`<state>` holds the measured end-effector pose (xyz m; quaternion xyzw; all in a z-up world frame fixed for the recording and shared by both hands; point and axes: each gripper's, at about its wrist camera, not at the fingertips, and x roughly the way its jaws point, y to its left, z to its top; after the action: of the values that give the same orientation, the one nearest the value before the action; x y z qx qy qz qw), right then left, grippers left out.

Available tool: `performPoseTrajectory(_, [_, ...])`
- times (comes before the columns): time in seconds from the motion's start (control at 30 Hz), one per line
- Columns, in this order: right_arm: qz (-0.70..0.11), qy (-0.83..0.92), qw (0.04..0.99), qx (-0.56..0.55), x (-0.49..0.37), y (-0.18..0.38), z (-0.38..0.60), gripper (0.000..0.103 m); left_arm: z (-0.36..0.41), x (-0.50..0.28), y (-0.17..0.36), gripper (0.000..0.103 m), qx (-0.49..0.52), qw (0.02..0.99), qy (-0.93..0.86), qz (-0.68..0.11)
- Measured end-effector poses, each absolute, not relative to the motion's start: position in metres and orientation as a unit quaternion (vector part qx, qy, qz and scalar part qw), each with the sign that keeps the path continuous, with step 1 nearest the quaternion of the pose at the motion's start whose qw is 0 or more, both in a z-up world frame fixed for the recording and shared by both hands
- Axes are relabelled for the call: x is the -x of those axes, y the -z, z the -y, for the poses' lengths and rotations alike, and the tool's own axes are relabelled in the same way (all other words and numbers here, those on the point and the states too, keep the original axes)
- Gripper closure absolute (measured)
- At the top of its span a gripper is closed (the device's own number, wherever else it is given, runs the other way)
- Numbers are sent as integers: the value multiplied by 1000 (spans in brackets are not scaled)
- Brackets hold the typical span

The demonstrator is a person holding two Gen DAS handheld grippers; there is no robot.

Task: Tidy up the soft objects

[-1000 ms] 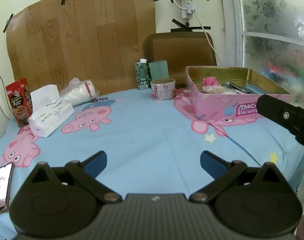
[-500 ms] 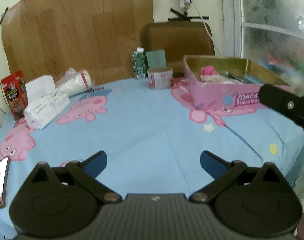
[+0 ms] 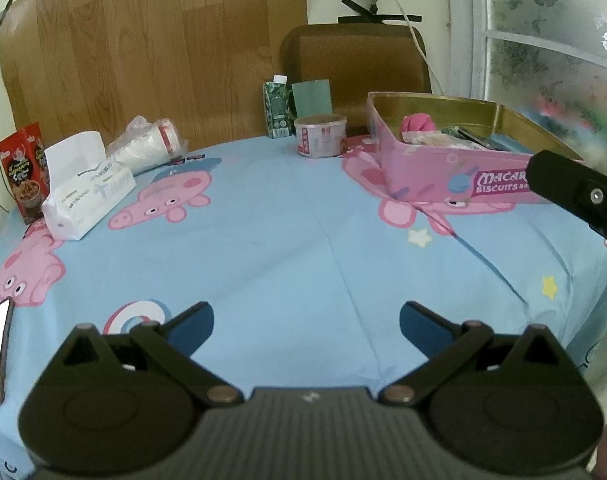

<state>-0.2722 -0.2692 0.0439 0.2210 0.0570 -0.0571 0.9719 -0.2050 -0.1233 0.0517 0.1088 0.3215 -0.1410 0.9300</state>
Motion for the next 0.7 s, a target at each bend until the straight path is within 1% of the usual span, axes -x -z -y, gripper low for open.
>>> performPoseTrajectory(0.7, [-69,53,971,-222,268,-42,272,10,124,203,-49,0,-114,926,142,-332])
